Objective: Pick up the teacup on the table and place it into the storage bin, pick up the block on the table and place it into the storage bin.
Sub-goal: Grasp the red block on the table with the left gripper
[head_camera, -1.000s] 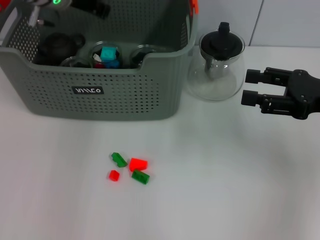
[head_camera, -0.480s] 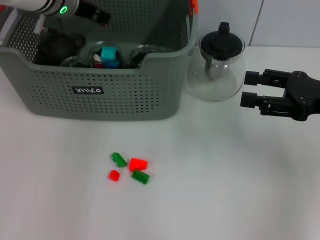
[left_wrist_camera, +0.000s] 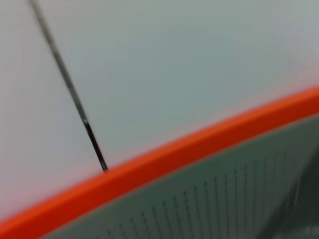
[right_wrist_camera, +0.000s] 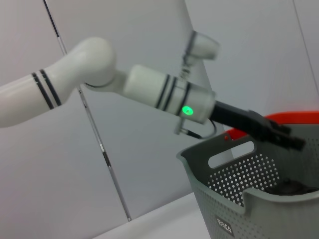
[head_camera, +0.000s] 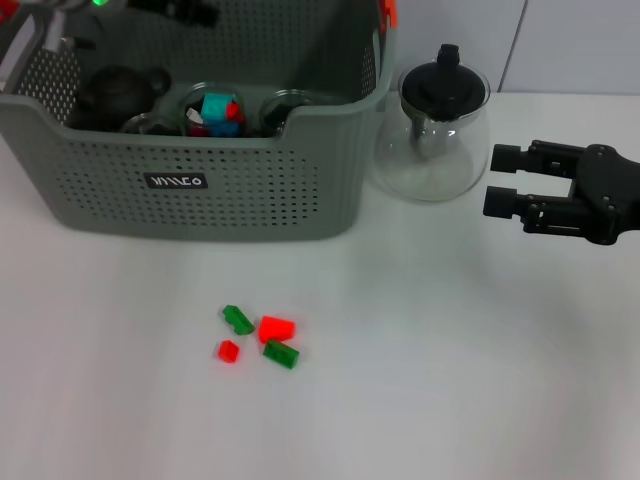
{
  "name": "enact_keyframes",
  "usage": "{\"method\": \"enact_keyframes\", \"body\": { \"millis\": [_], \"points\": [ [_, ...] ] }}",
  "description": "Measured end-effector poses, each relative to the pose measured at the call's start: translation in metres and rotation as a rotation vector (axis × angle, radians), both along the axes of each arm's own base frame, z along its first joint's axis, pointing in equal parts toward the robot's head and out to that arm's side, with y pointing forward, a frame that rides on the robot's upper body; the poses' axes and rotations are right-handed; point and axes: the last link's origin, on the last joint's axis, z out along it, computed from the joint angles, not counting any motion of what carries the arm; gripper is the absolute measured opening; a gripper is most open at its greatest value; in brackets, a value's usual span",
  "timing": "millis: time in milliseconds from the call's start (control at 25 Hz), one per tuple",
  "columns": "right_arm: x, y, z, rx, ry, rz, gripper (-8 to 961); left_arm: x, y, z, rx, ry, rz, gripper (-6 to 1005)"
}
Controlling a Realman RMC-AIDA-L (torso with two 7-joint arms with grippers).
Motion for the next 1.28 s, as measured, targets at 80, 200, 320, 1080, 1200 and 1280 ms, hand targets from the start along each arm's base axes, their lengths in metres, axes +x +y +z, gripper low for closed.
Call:
{"method": "enact_keyframes", "body": {
  "millis": [80, 200, 320, 1080, 1200, 1280],
  "points": [
    [0.001, 0.000, 0.001, 0.001, -0.001, 0.000, 789, 0.012, -0.011, 0.018, 0.012, -0.076, -0.029, 666],
    [0.001, 0.000, 0.002, 0.004, -0.003, 0.001, 789, 0.037, -0.036, 0.049, 0.012, -0.215, -0.134, 781],
    [0.002, -0.001, 0.002, 0.006, -0.004, 0.001, 789, 0.056, -0.076, 0.073, -0.071, -0.371, -0.299, 866],
    [0.000, 0.002, 0.002, 0.007, -0.001, -0.003, 789, -0.013, -0.206, -0.016, -0.812, -0.123, -0.391, 935],
    [0.000, 0.001, 0.001, 0.005, 0.001, -0.006, 789, -0.026, -0.198, -0.031, -0.844, -0.037, -0.243, 934],
    [0.001, 0.001, 0.001, 0.004, 0.002, -0.009, 789, -0.032, -0.191, -0.039, -0.840, 0.020, -0.161, 934]
  ]
}}
